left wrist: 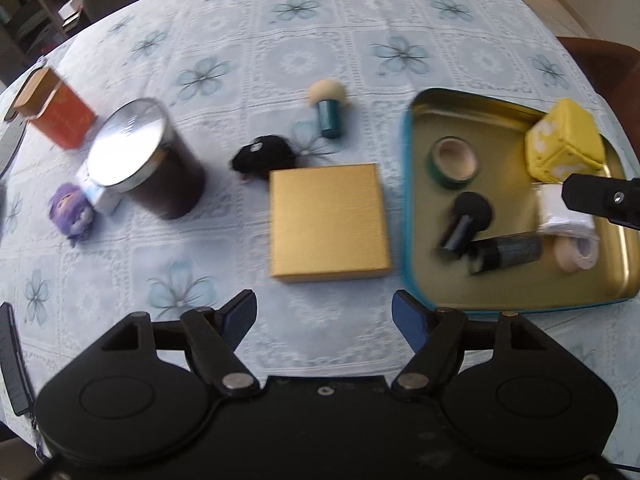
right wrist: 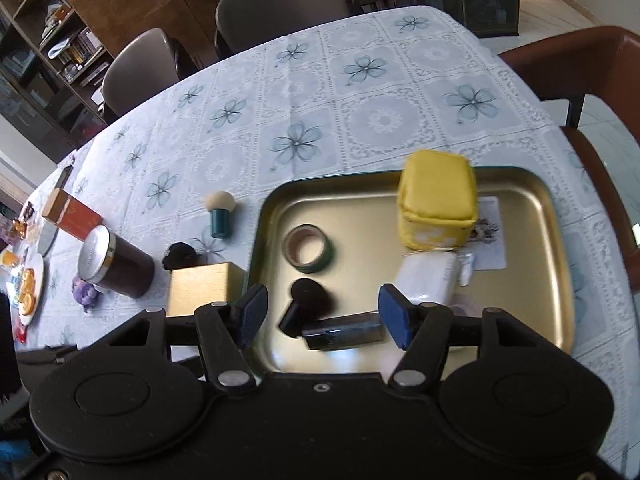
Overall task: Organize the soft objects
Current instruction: 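Move the right tool to the teal beige-tipped brush and grasp it, then grasp the black plush toy with the left tool while the right tool holds the brush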
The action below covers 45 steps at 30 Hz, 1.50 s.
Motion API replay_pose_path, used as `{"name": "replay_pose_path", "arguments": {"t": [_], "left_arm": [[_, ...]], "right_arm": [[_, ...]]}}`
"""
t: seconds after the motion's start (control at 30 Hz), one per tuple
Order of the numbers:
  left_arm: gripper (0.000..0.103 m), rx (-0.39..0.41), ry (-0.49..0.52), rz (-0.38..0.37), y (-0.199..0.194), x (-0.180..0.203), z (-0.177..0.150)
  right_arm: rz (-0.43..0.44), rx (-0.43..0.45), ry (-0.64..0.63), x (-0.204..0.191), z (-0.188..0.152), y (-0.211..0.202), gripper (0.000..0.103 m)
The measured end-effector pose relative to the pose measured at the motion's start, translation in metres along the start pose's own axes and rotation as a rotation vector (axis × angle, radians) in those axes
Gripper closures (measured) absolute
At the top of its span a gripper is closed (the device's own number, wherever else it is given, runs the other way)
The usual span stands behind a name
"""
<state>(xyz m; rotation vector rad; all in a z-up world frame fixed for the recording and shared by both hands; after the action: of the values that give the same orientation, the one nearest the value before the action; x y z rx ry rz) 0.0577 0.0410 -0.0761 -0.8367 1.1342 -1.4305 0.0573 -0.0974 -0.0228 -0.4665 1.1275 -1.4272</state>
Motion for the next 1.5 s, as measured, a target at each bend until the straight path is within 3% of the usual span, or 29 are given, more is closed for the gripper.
{"name": "replay_pose_path", "arguments": {"t": [0.2, 0.47, 0.9, 1.1, 1.17, 1.23, 1.37, 1.5], "left_arm": [[0.030, -0.004, -0.062, 0.011, 0.006, -0.056, -0.012], [0.030, 0.039, -0.045, 0.019, 0.008, -0.096, -0.014], [0.030, 0.031, -0.072, -0.025, 0.015, -0.097, 0.007], [0.031, 0.010, -0.075, -0.023, 0.024, -0.093, 0.017], [0.031, 0.009, -0.072, -0.026, 0.027, -0.090, 0.022], [0.030, 0.008, -0.071, -0.026, 0.031, -0.086, 0.029], [0.031, 0.005, -0.069, -0.030, 0.039, -0.077, 0.044], [0.030, -0.001, -0.070, -0.046, 0.050, -0.065, 0.064]], "right_arm": [[-0.004, -0.021, -0.056, -0.042, -0.005, 0.016, 0.041], [-0.025, -0.042, -0.140, -0.090, 0.001, 0.050, 0.046], [-0.018, -0.059, -0.277, -0.123, 0.045, 0.126, 0.051], [-0.051, -0.116, -0.298, -0.123, 0.058, 0.170, 0.052], [-0.063, -0.139, -0.303, -0.122, 0.060, 0.183, 0.061], [-0.074, -0.168, -0.302, -0.120, 0.060, 0.191, 0.079], [-0.040, -0.183, -0.278, -0.115, 0.065, 0.189, 0.079], [-0.027, -0.140, -0.276, -0.111, 0.074, 0.171, 0.079]]}}
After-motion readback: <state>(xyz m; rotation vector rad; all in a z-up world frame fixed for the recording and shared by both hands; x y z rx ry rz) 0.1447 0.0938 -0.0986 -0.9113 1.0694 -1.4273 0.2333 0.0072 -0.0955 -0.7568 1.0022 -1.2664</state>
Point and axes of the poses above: each gripper's, at about its wrist camera, not at the fingertips, and y roughly the way its jaws point, x to its right, z to its top, the point moved 6 cm from there along y, roughly the way its jaws point, and after that the axes turned 2 degrees about z, right-handed, at the moved point
